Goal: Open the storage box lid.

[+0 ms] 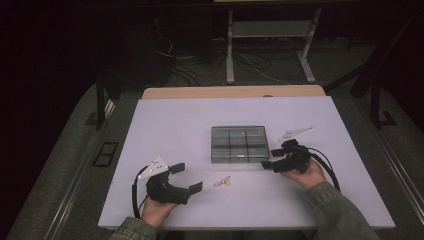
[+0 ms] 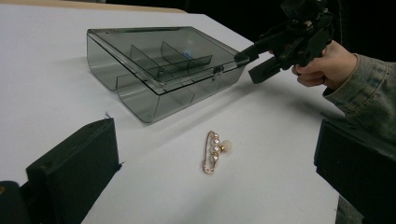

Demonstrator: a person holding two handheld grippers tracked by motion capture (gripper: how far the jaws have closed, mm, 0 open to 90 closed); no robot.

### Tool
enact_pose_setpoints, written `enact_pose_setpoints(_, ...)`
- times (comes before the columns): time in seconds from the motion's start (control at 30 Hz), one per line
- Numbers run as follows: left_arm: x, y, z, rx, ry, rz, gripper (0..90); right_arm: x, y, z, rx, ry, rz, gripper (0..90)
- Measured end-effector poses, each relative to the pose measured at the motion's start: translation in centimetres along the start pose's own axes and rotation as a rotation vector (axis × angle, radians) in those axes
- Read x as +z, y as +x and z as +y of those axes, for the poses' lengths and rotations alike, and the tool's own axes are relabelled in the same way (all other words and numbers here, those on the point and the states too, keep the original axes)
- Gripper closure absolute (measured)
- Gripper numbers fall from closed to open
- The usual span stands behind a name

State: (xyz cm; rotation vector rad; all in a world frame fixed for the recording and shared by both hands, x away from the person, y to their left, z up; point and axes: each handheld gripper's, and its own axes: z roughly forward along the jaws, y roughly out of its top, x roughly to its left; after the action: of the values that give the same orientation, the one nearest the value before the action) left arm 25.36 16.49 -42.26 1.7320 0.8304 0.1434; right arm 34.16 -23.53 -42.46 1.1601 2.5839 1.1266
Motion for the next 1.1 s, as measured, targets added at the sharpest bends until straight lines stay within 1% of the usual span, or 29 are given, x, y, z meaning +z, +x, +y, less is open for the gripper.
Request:
enact_pose_setpoints(0.07, 0.0, 0.0, 0.0, 0.001, 0.001, 0.0, 0.0, -0.1, -0.1, 0.0, -0.004, -0.003, -0.015, 43.9)
enact_pose_setpoints(0.2, 0.0, 0.0, 0.0, 0.001, 0.001, 0.0, 0.0, -0.5, -0.3, -0.1, -0.007, -0.021, -0.03, 56.6)
enact_pose_setpoints(0.37, 0.0, 0.0, 0.0, 0.003, 0.002, 0.0, 0.0, -0.8, -0.3, -0.2, -0.016, -0.027, -0.031, 64.7)
enact_pose_setpoints(0.43, 0.0, 0.0, 0.0, 0.003, 0.001, 0.0, 0.0, -0.8, -0.3, -0.1, -0.032, -0.025, -0.027, 67.4)
enact_pose_setpoints(0.6, 0.0, 0.0, 0.0, 0.004, 0.0, 0.0, 0.0, -1.0, -0.1, -0.1, -0.049, -0.028, -0.024, 71.1)
enact_pose_setpoints(0.8, 0.0, 0.0, 0.0, 0.004, 0.001, 0.001, 0.0, -1.2, -0.1, -0.1, -0.048, -0.034, -0.018, 77.6)
enact_pose_setpoints(0.9, 0.0, -0.1, 0.0, 0.003, 0.0, 0.002, 0.0, -1.4, -0.2, -0.2, -0.046, -0.043, -0.004, 82.1)
enact_pose_setpoints(1.0, 0.0, -0.1, 0.0, 0.004, 0.0, 0.002, 0.0, -1.4, -0.2, -0.1, -0.046, -0.052, 0.0, 82.9)
enact_pose_setpoints(1.1, 0.0, -0.1, 0.0, 0.001, 0.0, 0.0, 0.0, -1.5, -0.2, -0.1, -0.047, -0.054, 0.001, 88.1)
